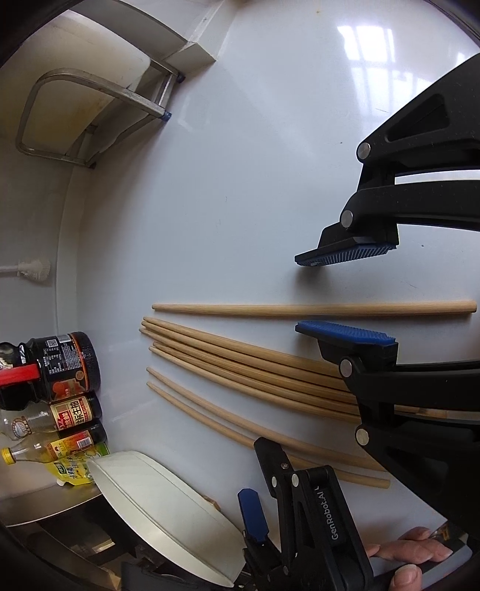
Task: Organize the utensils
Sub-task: 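Close the left tool on one chopstick while the right tool grasps another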
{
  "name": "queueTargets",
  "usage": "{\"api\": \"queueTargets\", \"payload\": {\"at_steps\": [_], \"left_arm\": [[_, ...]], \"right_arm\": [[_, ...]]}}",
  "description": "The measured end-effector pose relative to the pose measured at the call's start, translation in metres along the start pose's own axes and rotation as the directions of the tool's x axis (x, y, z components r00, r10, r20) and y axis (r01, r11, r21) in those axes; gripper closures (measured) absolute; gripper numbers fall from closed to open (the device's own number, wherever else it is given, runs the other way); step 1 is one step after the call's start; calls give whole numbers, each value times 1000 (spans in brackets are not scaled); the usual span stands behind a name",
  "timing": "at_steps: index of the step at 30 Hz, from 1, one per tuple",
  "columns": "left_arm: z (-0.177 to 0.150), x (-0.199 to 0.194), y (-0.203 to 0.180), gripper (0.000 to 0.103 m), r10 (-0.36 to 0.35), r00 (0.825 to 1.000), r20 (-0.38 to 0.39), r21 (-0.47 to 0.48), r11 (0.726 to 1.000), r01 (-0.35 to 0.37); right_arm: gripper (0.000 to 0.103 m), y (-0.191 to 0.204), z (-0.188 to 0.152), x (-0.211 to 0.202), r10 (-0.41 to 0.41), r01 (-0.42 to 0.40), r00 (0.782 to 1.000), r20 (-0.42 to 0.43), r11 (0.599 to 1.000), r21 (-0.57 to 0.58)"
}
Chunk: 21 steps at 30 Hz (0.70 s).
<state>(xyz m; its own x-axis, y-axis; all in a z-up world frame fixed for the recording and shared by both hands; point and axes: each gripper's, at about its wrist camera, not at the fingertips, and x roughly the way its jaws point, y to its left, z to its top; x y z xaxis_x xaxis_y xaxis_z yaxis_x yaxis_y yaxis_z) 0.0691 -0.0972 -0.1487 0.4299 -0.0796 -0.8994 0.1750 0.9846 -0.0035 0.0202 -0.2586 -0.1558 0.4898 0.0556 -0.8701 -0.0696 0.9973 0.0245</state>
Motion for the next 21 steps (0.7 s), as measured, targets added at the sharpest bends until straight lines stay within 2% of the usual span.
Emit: {"api": "queueTargets", "payload": {"at_steps": [2, 4, 5, 6, 7, 8, 14, 21], "left_arm": [[-1, -2, -2, 36, -5, 1000, 9, 9, 1000, 5], [-3, -5, -6, 54, -14, 1000, 17, 23, 1000, 14], [-3, -6, -8, 60, -21, 1000, 20, 30, 999, 20], [-3, -7, -10, 74, -27, 999, 21, 38, 999, 26], [-4, -8, -11, 89, -35, 999, 19, 44, 998, 34], [-4, -8, -12, 96, -46, 999, 14, 45, 998, 45], [-2, -9, -4, 96, -117, 993, -21, 28, 993, 117], [4, -24, 7, 96, -135, 991, -19, 58, 989, 136]], "right_arm": [[73, 4, 0, 1, -14, 14, 1000, 2, 1000, -28], [75, 8, 1, 2, -18, 18, 1000, 7, 999, -48], [84, 9, 1, 3, -7, 7, 1000, 8, 998, -56], [95, 12, 2, 3, -4, 5, 1000, 7, 998, -69], [97, 14, 2, 3, -17, 18, 1000, 7, 996, -83], [97, 15, 2, 4, -21, 22, 1000, 6, 995, -94], [97, 12, 4, 4, 24, -24, 1000, -5, 999, -41], [97, 5, 7, -15, 60, -61, 998, 19, 994, 86]]}}
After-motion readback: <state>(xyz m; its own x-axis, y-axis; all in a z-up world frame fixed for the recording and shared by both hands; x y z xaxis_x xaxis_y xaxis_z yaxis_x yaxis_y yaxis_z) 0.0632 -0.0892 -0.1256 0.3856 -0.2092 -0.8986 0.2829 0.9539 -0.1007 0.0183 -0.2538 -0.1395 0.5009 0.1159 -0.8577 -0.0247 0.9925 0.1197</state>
